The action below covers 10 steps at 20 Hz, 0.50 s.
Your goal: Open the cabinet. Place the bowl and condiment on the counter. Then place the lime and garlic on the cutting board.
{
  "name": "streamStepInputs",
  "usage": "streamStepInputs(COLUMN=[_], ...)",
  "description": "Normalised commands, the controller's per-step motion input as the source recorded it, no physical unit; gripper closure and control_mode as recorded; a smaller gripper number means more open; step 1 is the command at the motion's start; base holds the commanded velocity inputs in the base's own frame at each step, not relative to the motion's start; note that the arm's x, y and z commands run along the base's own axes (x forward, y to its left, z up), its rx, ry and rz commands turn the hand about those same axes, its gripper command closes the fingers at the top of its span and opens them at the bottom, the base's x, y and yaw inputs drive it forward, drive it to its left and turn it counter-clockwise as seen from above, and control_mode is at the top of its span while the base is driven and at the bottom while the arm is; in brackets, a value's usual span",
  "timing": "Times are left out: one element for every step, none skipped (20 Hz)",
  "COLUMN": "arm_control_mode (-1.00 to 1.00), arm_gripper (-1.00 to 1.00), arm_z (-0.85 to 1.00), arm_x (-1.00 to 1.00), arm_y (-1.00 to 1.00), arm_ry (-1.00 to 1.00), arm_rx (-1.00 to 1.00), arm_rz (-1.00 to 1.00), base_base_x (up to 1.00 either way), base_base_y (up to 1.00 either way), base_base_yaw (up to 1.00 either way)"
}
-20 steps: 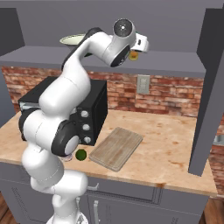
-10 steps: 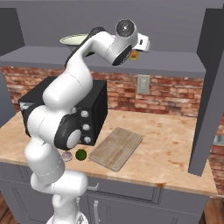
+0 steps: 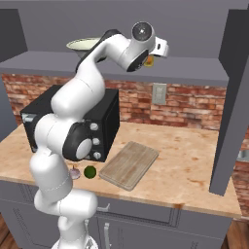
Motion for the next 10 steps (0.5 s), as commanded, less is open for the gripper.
streamStepInputs(arm_control_mode=[-1.00,-1.00,-1.00,-1.00,-1.00,-1.00,-1.00,-1.00,-1.00,-1.00], arm_gripper=[-1.00,-1.00,-1.00,-1.00,-1.00,-1.00,-1.00,-1.00,-1.00,-1.00], arm_z=[-0.01,0.00,0.00,0.00,0.00,-0.02,-0.01,-0.01,-0.02,-0.01], arm_x=[0.14,0.12,0.10,0.14,0.11,0.14,0.13,0.13,0.14,0.14], arm_y=[0.00,0.00,0.00,0.00,0.00,0.00,0.00,0.00,0.00,0.00], arm_ry=[0.00,0.00,0.00,0.00,0.00,0.00,0.00,0.00,0.00,0.00], arm_rx=[0.00,0.00,0.00,0.00,0.00,0.00,0.00,0.00,0.00,0.00], arm_rz=[0.00,0.00,0.00,0.00,0.00,0.00,0.00,0.00,0.00,0.00], base_base_x=[0.00,0.00,0.00,0.00,0.00,0.00,0.00,0.00,0.00,0.00], base_base_y=[0.00,0.00,0.00,0.00,0.00,0.00,0.00,0.00,0.00,0.00], base_base_yaw=[0.00,0.00,0.00,0.00,0.00,0.00,0.00,0.00,0.00,0.00])
